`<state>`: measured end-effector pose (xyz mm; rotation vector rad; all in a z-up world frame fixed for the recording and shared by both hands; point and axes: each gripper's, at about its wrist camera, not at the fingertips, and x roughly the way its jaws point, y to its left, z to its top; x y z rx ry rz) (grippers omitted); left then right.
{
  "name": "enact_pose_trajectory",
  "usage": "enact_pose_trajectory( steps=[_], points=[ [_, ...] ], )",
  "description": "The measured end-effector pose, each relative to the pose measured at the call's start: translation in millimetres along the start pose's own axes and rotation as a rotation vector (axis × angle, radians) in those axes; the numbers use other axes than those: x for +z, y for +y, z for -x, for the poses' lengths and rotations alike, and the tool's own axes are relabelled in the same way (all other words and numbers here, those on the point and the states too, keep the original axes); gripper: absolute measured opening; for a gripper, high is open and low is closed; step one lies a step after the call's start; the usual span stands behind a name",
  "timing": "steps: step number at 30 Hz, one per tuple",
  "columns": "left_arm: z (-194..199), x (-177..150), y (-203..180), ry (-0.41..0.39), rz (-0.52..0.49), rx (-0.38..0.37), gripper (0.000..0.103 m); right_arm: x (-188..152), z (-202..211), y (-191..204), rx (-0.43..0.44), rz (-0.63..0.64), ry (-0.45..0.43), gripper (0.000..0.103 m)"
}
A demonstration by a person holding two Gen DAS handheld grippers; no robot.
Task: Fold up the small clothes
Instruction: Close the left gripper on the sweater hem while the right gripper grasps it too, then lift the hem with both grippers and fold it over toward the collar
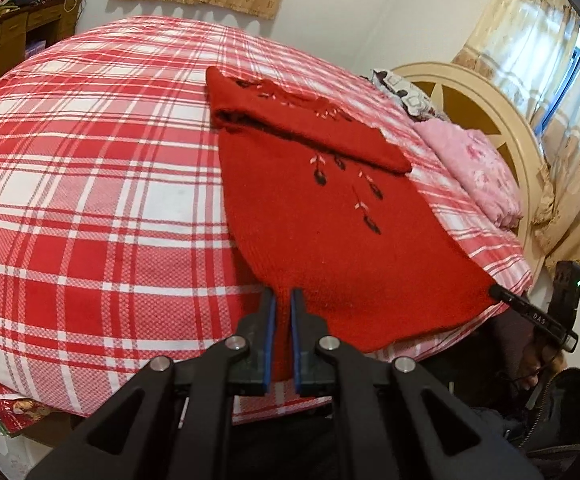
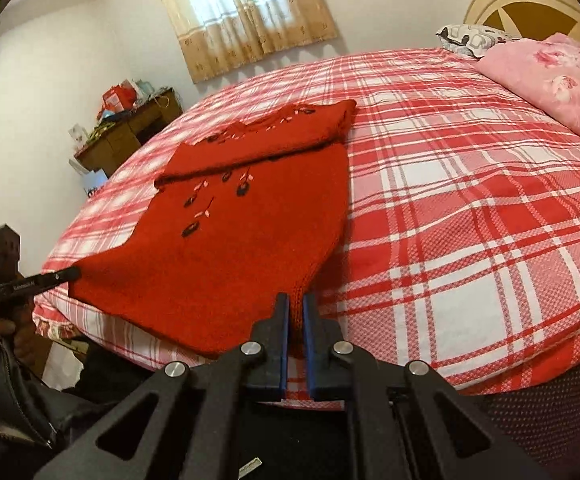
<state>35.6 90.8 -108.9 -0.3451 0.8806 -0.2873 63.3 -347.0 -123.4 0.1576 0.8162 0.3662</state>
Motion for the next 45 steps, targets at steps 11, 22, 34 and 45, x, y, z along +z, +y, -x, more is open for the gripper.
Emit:
enact_pose_trajectory(
  steps=[11,22,34,45],
  points=[
    [-3.7,8.2,-6.5,-0.008,-0.03,-0.027,0.007,26.1,7.5,-10.6,0.09,-0.087,-0.066,0.006],
    [-2.9,47.5,3.6,-0.064,-0.019,-0.013,0.007,74.7,-0.2,1.0,0.09,-0.046,-0.128,0.006],
    [-8.1,108.7,0.3,-0.138,-0.031,-0.015,0.007,144.5,-5.5,-2.3,0.04,-0.035,-0.238,0.006],
    [-26.8,154.4,13.4,-0.149,0.026,-0.076,0.007,199.1,-36.5,0.5,0.022,-0.035,-0.26,0.006]
  ],
)
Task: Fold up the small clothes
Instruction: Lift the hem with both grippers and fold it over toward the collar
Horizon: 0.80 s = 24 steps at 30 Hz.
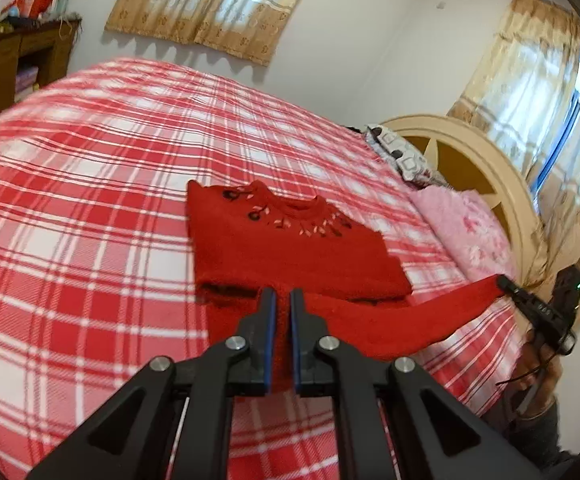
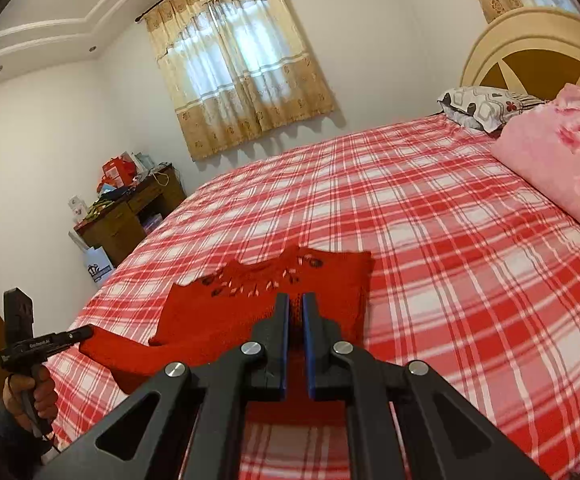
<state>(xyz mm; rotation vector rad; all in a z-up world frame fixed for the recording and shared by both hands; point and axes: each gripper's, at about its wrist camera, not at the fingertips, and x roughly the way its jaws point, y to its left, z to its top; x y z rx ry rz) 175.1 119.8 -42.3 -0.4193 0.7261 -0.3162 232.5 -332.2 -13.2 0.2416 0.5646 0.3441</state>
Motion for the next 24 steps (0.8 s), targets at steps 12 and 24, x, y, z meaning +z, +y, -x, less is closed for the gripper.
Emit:
enact_pose_trajectory(
  steps=[12,24],
  points=[
    [-37.3,48.6,18.3,-0.022,0.04,-0.004,0.003,33.4,-57.6,-4.0,-0.053,0.014,0.029,0.006],
    [-73.4,18.8,22.6,0.117,-0.087,0.025,0.016,22.1,-117.1,-27.4,-0.09,-0.008,0.121,0.006]
  ],
)
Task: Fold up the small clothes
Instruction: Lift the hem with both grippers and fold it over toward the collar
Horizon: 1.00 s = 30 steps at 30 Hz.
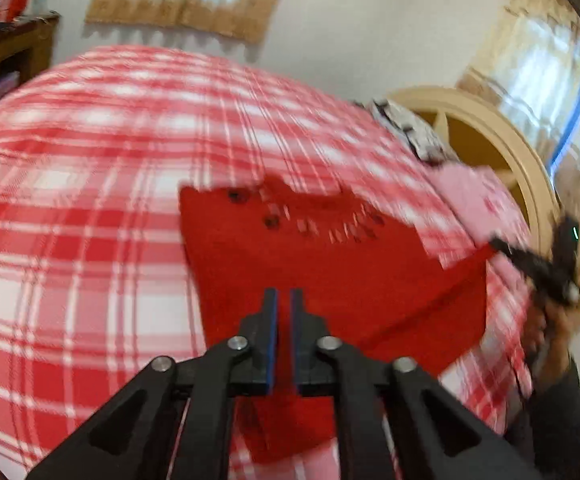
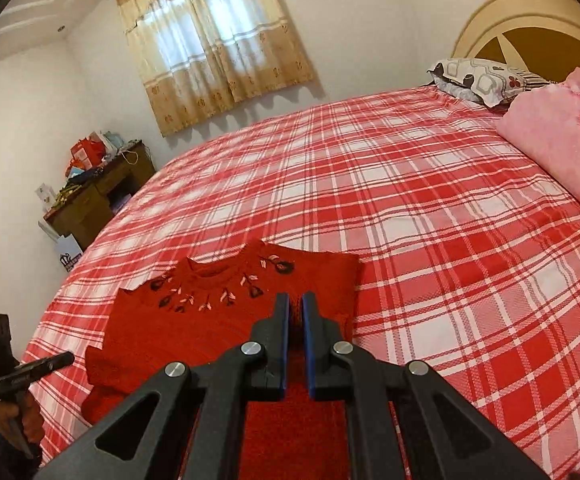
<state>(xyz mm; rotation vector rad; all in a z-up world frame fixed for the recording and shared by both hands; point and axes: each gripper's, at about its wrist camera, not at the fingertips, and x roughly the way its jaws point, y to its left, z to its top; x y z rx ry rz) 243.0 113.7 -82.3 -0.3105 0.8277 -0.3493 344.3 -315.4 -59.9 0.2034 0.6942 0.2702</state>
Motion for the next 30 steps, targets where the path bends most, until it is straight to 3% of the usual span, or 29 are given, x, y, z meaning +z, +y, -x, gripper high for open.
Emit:
enact_pose_trajectory(
  steps=[5,11,14,15,16,22,25,30],
  points=[
    [-0.7,-13.4,-0.2,0.016,0.023,-0.017,0.045,-3.9,-2.9,1.9,0.005,0.003,0.007,0.006],
    [-20.6,-11.5,-5.0,0.046,0.054,-0.028,0.047,-5.1,6.4,4.5,0.016,0.003,-0.007,0.006],
    [-31.8,-15.9,-6.6,0.072,0.058,-0.026,0.035,-6.6,4.8,4.7,0.013,0.008,-0.001,0.006],
    [-34.5,-17.6,-7.4,0.083,0.057,-0.022,0.017,-6.8,4.4,4.0,0.012,0.008,0.0,0.006],
    [-36.5,-19.2,-8.9,0.097,0.048,-0.025,0.007,-6.6,4.0,3.2,0.011,0.009,0.0,0.006],
    [-19.6,-9.1,-4.8,0.045,0.076,-0.054,0.006,2.0,4.6,-2.7,0.006,0.002,-0.013,0.006],
    [-5.2,7.8,9.1,-0.02,0.134,-0.087,0.006,10.9,-0.9,-1.5,0.0,0.009,-0.016,0.006],
    [-1.8,39.5,21.8,-0.083,0.179,-0.081,0.006,27.9,-16.5,5.1,-0.009,0.025,-0.018,0.006]
  ],
)
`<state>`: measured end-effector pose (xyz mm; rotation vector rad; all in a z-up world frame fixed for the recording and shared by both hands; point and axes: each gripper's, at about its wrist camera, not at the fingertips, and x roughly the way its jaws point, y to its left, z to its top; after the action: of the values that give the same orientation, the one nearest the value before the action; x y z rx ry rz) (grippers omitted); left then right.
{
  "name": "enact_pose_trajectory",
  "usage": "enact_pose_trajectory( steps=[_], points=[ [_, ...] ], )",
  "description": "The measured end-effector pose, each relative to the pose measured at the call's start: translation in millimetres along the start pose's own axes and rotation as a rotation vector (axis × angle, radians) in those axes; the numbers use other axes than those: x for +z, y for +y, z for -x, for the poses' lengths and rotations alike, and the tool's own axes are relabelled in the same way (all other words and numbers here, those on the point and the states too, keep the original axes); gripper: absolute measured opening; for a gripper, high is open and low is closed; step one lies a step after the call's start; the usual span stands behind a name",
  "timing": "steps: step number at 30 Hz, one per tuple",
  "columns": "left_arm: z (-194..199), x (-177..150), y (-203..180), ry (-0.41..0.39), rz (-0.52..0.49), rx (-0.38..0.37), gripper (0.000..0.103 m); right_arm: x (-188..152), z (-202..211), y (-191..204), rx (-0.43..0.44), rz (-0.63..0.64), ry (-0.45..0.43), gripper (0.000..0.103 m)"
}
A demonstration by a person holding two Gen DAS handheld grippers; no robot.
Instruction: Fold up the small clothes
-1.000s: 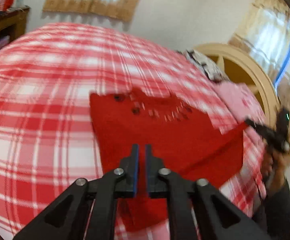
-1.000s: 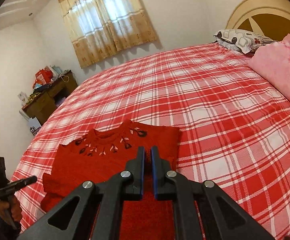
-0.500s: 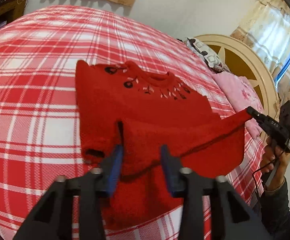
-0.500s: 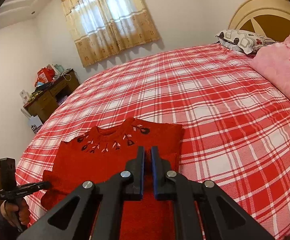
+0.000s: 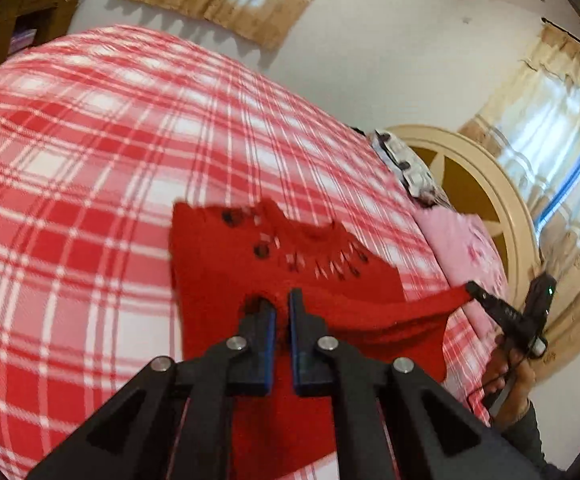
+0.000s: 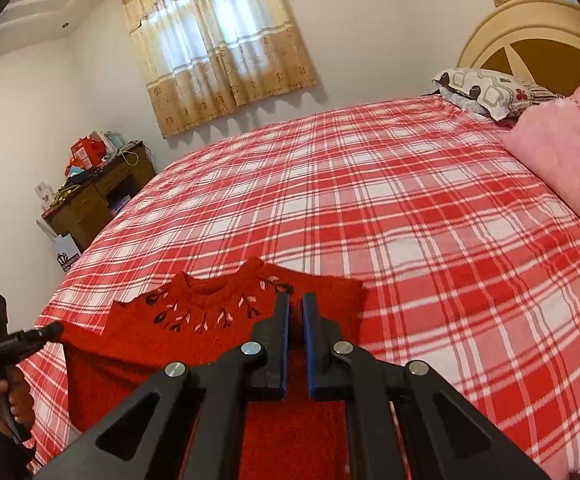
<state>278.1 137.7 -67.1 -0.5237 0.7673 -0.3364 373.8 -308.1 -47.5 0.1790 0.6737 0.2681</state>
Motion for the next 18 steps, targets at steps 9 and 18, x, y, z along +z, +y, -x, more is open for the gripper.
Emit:
enact_pose_trajectory(
  steps=[9,18],
  points=[
    [-41.0,33.2,-2.4,-0.003,-0.019,0.042,0.006,14.2,-39.7,-7.9,-0.051,-0.019,0.019,0.006],
    [-88.5,34.1,31.7,0.047,0.038,0.124,0.007,10.3,-98.9,-26.9,-0.102,-0.05,0.127,0.042]
  ],
)
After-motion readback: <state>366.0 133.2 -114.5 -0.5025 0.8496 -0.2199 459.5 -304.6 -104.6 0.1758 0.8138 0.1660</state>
